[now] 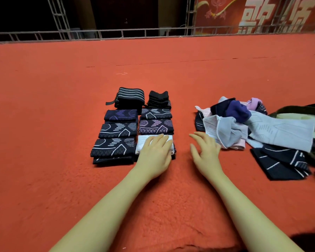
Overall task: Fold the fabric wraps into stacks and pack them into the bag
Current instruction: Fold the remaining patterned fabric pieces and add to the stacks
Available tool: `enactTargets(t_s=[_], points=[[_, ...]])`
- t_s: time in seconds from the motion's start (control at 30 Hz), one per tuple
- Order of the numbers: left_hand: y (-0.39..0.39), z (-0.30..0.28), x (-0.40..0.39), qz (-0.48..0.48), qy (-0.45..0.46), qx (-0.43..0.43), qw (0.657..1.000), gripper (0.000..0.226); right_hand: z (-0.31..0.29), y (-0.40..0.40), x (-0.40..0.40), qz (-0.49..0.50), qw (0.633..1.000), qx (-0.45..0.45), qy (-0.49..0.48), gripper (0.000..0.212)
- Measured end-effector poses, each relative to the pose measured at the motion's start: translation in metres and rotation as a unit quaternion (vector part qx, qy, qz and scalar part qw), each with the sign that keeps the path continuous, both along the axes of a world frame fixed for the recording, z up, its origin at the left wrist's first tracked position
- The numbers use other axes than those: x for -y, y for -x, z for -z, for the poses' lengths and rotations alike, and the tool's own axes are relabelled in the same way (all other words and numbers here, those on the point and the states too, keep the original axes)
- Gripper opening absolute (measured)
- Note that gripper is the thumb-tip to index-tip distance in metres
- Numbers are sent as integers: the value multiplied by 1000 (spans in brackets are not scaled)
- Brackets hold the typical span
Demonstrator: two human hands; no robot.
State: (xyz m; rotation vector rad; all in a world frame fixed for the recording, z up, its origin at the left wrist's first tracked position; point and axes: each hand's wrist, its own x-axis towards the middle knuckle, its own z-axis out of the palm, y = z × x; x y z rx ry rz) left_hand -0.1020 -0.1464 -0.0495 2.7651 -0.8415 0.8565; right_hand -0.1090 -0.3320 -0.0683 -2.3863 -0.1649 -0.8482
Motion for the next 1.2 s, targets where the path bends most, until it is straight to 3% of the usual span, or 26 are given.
enactTargets(t_s=[0.3, 0.47, 0.63, 0.73, 0.83, 0.93, 1.03, 1.2], points=[[5, 5, 107, 33, 50, -124, 990, 44, 11, 18, 68, 213, 973, -22, -85, 43], [-7, 10, 144, 26, 82, -218, 972, 46, 16, 11, 71, 205, 972, -109, -44, 31], [-30, 26, 155, 1, 23, -261, 965, 50, 21, 5, 74, 211, 965, -156, 17, 32], [-35, 35, 152, 5, 61, -263, 963, 52, 23, -1, 76, 222, 961, -162, 27, 28], [-34, 37, 149, 27, 118, -246, 962, 57, 23, -11, 78, 240, 962, -122, 47, 16], [-34, 37, 149, 45, 122, -232, 964, 57, 24, -16, 78, 245, 968, -6, 45, 5], [-34, 38, 149, 54, 137, -205, 968, 54, 22, -8, 75, 189, 980, 56, -1, 17], [-26, 32, 140, 108, 208, -184, 955, 57, 11, 8, 68, 145, 981, 127, -23, 5]])
